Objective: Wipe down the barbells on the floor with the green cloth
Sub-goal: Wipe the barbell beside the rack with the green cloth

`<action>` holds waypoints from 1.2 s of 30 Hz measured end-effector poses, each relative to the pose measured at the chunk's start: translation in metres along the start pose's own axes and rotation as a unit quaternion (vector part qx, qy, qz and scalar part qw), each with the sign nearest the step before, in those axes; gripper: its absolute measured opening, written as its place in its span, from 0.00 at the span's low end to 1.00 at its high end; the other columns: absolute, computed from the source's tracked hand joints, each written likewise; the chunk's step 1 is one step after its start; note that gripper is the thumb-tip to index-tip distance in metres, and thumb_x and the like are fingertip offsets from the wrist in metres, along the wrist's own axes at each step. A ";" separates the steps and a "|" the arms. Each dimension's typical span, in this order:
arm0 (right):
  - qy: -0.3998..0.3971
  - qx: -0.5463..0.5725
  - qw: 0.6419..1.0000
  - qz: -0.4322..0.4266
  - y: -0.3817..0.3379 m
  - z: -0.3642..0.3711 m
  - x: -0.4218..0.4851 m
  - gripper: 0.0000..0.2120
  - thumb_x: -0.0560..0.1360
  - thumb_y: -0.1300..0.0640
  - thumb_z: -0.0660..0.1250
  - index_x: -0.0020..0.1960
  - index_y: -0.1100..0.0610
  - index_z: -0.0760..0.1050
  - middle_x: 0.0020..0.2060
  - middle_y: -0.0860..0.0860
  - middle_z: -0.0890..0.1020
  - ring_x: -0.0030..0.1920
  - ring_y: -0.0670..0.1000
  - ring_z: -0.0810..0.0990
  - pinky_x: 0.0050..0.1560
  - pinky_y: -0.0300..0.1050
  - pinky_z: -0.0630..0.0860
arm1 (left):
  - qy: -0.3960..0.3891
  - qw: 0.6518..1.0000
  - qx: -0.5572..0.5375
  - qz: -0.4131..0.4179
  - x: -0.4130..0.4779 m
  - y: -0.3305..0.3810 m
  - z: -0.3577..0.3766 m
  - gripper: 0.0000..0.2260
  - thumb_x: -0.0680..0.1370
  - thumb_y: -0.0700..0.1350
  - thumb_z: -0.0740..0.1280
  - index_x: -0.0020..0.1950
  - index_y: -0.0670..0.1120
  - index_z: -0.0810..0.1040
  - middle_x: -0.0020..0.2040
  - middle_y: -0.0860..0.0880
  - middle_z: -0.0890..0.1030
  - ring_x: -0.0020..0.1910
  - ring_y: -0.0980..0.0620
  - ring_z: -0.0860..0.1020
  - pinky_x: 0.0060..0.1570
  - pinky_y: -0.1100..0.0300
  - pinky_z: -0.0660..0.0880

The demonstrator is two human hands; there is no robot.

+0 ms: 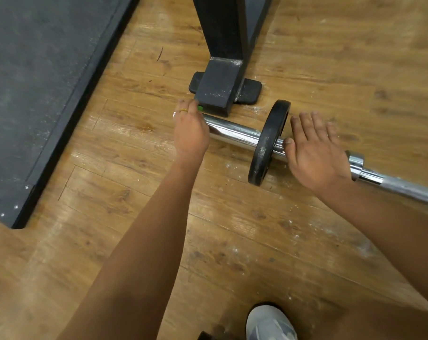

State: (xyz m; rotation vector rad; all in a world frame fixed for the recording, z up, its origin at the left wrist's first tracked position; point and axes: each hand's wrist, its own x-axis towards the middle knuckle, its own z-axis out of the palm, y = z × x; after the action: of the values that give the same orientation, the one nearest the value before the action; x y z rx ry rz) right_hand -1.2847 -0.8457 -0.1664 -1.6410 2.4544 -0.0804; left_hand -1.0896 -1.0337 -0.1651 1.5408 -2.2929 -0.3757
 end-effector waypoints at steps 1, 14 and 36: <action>-0.001 0.005 1.000 0.001 0.001 -0.001 0.002 0.33 0.82 0.42 0.32 0.82 0.58 0.49 0.81 0.56 0.54 0.81 0.55 0.46 0.80 0.57 0.48 | -0.002 1.000 -0.004 0.029 -0.008 0.011 0.004 0.16 0.83 0.34 0.56 0.68 0.35 0.75 0.68 0.37 0.75 0.71 0.39 0.70 0.71 0.47 0.69; -0.025 0.020 0.999 0.007 0.008 -0.005 0.013 0.31 0.83 0.43 0.34 0.82 0.57 0.47 0.81 0.54 0.51 0.81 0.52 0.42 0.80 0.55 0.44 | -0.009 0.999 -0.008 0.033 0.004 0.014 0.005 0.15 0.83 0.33 0.55 0.67 0.33 0.75 0.66 0.37 0.76 0.71 0.38 0.70 0.71 0.48 0.66; -0.020 0.029 0.999 -0.010 -0.034 0.004 -0.064 0.30 0.85 0.44 0.39 0.81 0.58 0.52 0.80 0.55 0.55 0.81 0.58 0.46 0.78 0.64 0.51 | -0.095 0.993 -0.001 0.072 -0.071 -0.005 -0.025 0.18 0.82 0.34 0.55 0.71 0.36 0.71 0.70 0.39 0.73 0.75 0.39 0.66 0.75 0.45 0.62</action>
State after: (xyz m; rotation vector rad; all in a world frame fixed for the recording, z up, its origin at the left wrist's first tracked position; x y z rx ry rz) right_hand -1.2292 -0.7992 -0.1576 -1.6279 2.3833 -0.1181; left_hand -1.0500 -0.9707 -0.1548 1.3798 -2.5297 -0.5047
